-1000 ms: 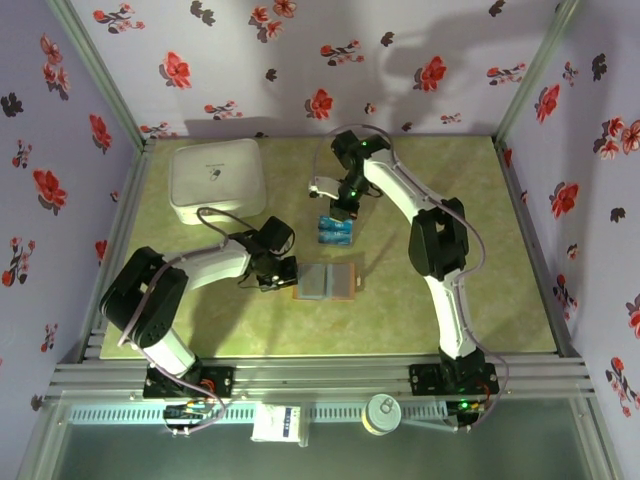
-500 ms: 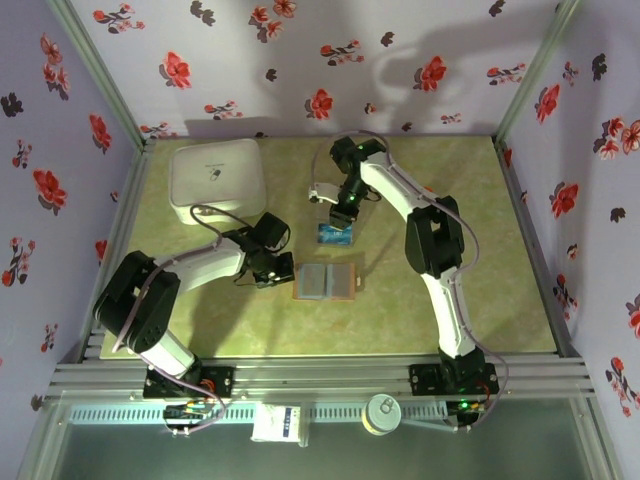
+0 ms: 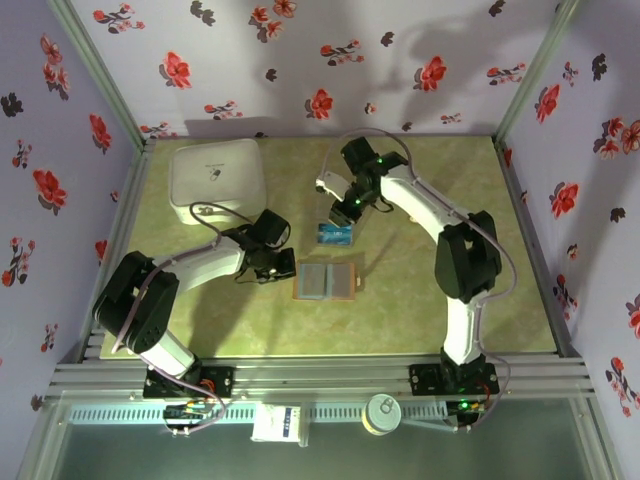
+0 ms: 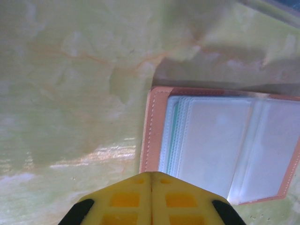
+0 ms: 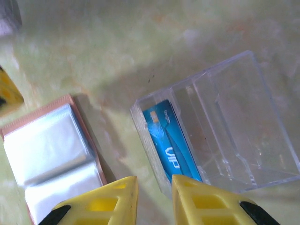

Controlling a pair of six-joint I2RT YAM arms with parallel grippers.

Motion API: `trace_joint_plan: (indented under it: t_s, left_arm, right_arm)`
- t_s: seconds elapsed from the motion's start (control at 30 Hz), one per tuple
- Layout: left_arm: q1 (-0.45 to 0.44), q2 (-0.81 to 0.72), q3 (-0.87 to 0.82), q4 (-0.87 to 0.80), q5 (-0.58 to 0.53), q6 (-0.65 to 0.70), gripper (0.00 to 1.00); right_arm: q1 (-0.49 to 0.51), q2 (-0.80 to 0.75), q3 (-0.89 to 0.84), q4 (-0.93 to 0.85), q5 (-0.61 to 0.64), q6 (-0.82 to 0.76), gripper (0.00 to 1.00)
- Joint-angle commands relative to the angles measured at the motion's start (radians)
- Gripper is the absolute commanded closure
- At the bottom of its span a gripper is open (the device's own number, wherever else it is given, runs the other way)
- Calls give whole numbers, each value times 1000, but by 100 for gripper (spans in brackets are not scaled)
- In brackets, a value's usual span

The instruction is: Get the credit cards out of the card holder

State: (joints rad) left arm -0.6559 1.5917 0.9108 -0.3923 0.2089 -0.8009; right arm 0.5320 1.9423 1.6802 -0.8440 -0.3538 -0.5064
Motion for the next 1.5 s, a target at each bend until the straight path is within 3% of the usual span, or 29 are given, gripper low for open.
trace_joint_plan:
  t_s: [0.0,0.27,0.57,0.87,1.1,1.47]
  left_arm:
    - [6,-23,-9,51,-17,-1,92]
    - [-2,-64,-59,106,-12,-30,87]
    - [-2,-119,-130,121,-9,-44,88]
    - [-2,-72,-105,134,27,-28,92]
    - [-3,-12,-59,133,35,-14,94]
    - [-2,46,-53,169,79,-20,97]
  right_arm:
    - [31,-79,-125,231,26,282,73]
    - [116,-267,-430,519,116,818,72]
    - [233,-400,-695,758,199,1170,75]
    - [249,-357,-733,688,134,1349,76]
    - [253,-286,-731,699,63,1376,73]
    - [258,-238,-707,673,54,1396,66]
